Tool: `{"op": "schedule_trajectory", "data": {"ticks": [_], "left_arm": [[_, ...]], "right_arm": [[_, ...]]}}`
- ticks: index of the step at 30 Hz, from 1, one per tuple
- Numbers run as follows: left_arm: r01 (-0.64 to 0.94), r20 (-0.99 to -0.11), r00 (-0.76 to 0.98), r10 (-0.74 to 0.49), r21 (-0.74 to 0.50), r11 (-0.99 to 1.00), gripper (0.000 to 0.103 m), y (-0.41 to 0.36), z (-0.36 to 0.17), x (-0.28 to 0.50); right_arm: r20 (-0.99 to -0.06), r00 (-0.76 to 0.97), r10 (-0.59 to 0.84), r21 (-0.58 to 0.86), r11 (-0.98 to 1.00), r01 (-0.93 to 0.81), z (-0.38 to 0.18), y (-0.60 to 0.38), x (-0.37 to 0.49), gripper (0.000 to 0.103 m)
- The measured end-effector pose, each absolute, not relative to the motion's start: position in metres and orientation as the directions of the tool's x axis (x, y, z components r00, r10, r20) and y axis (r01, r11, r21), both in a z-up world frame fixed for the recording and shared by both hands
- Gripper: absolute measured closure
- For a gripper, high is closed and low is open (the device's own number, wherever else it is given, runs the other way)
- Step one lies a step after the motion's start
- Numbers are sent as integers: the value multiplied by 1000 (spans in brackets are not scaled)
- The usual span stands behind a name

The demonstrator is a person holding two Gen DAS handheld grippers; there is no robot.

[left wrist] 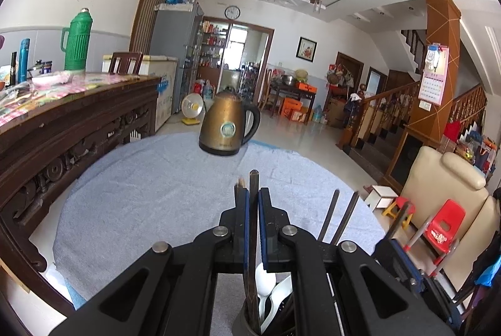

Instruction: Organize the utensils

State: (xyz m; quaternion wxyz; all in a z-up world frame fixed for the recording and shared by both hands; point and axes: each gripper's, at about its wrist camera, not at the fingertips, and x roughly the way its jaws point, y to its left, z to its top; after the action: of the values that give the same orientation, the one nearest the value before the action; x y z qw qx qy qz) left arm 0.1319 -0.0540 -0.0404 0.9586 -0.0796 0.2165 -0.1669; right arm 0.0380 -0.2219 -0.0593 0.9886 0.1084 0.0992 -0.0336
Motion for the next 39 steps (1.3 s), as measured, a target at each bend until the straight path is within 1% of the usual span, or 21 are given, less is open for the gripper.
{"op": "schedule_trajectory", "data": {"ticks": [3,6,8,9,10,11,12,13,16,17,18,22,27,31,33,39], "left_arm": [[287,-414,838,-356,-220,932,97,-57,-48,135],[288,-418,835,-358,-221,932,97,-57,-48,135],[294,-429,826,-365,-223,929,93,-57,-48,137],[294,-433,824,-365,-223,929,87,-57,-48,138],[297,-435,822,-367,-223,929,83,-56,-49,138],[299,-436,821,-369,-222,928,71,-56,-48,137],[300,-436,821,-369,-221,928,58,-55,-48,136],[300,-433,823,-369,-220,928,54,-54,-48,135],[302,-428,829,-360,-198,932,41,-51,-45,131],[302,-433,828,-357,-192,934,34,-50,-45,130],[299,-436,828,-353,-189,935,32,-49,-44,130],[283,-456,825,-332,-175,943,28,-44,-44,125],[254,-476,834,-280,-120,960,24,-38,-42,117],[230,-477,847,-235,-69,971,21,-34,-36,106],[222,-471,854,-220,-52,974,17,-31,-33,101],[200,-470,866,-172,11,980,16,-26,-27,88]], "right_arm": [[-249,968,-19,216,974,74,-65,-223,44,95],[-273,962,6,236,970,61,-67,-225,46,94],[-286,958,14,242,969,58,-67,-227,48,94],[-295,955,17,244,968,58,-67,-228,49,90],[-305,952,20,252,966,61,-68,-229,50,77],[-313,949,26,267,962,62,-69,-232,50,69],[-314,949,29,282,957,64,-70,-235,49,50],[-306,952,27,299,952,69,-70,-239,46,41],[-275,961,0,309,947,88,-67,-248,37,41],[-271,962,-10,308,946,97,-65,-251,36,41],[-266,964,-21,316,943,108,-64,-256,34,41],[-263,964,-44,349,927,138,-58,-272,27,41],[-269,960,-73,333,929,164,-51,-280,19,41],[-303,950,-75,297,940,169,-47,-273,16,41],[-316,946,-70,287,943,166,-46,-271,13,41],[-365,930,-50,239,960,145,-41,-254,8,41]]}}
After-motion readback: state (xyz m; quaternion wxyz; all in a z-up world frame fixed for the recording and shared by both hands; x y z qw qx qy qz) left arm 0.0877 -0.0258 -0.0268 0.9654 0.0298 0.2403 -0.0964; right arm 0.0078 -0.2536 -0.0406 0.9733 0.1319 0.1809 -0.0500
